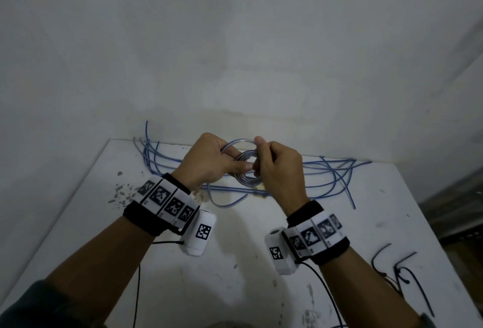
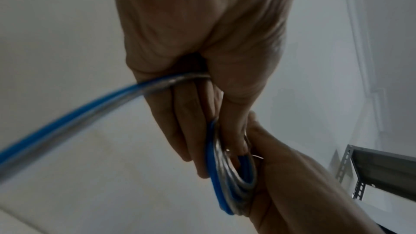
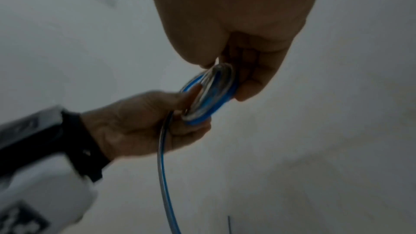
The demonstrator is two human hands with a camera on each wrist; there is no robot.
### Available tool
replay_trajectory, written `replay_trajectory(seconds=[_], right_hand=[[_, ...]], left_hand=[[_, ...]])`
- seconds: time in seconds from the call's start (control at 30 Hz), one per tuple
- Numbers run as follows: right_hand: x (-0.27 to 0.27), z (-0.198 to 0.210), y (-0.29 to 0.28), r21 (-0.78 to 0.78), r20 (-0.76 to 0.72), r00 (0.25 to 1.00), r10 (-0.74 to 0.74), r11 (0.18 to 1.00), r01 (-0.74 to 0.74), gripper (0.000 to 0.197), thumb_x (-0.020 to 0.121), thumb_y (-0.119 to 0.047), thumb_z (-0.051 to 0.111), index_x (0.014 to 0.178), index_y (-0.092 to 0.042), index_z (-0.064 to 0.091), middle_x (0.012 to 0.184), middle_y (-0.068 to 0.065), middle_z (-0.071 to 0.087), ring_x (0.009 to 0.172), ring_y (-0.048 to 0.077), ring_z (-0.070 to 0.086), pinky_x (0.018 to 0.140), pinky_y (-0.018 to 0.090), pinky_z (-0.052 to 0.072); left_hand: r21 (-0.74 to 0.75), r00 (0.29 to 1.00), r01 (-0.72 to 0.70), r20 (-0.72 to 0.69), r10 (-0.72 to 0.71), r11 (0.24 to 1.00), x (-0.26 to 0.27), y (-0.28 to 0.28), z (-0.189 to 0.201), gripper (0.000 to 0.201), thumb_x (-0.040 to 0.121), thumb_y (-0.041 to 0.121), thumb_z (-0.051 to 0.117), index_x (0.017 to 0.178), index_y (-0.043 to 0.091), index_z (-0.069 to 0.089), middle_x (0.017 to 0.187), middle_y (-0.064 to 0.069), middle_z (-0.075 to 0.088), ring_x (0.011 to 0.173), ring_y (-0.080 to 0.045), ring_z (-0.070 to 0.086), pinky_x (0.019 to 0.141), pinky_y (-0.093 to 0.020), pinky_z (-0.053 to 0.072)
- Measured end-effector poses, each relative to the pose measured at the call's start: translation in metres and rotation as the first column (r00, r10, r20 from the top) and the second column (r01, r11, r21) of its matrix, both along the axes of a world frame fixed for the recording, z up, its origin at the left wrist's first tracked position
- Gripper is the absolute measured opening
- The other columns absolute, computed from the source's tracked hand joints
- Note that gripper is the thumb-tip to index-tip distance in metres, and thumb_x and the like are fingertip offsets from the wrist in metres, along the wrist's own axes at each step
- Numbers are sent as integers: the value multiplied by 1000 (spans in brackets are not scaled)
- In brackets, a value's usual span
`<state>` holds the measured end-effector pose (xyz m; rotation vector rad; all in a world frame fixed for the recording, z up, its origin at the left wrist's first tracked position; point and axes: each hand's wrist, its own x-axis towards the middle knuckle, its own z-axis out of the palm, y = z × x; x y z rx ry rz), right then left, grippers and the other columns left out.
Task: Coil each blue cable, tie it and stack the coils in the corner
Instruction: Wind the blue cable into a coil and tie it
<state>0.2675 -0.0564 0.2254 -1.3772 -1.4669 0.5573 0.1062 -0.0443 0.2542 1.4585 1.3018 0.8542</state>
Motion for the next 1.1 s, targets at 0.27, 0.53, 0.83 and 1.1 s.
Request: replay_trajectory(seconds=[0.27, 0.53, 0.83, 1.1], right_hand=[[-2, -1, -11, 22, -60, 991, 119, 993, -118, 22, 91, -26, 70, 76, -10, 75, 58, 3, 66, 49, 9, 58, 53, 28, 49], [-12, -17, -14, -80, -120, 988, 95, 991, -105, 22, 96, -25, 62, 76, -17, 61, 65, -9, 61, 60, 0, 54, 58, 13, 40], [0, -8, -7, -5, -147, 977, 155, 988, -157, 25, 96, -17, 63, 75, -4, 63, 59, 0, 58, 53, 4, 49, 54, 20, 41], [9, 0, -4, -35, -277, 948, 158, 984, -174, 11, 93, -13, 66, 83, -10, 71, 52, -12, 56, 50, 8, 47, 51, 21, 42]], left_hand=[[-62, 991, 77, 116, -69, 995, -8, -6, -7, 13, 70, 0, 83, 81, 0, 75, 76, -14, 75, 70, -21, 73, 69, -27, 58], [-108, 967, 76, 252, -46, 991, -3, -9, -14, 12, 70, -6, 80, 79, 0, 76, 81, -20, 74, 74, -25, 73, 71, -29, 57], [-63, 960, 127, 259, -107, 990, -2, -8, -9, 37, 88, 35, 61, 98, 2, 74, 89, -13, 76, 87, -25, 74, 81, -31, 60], [-30, 981, 38, 190, -32, 999, -11, -2, -7, 40, 99, 31, 52, 92, -2, 72, 84, -16, 76, 82, -28, 75, 81, -34, 60]])
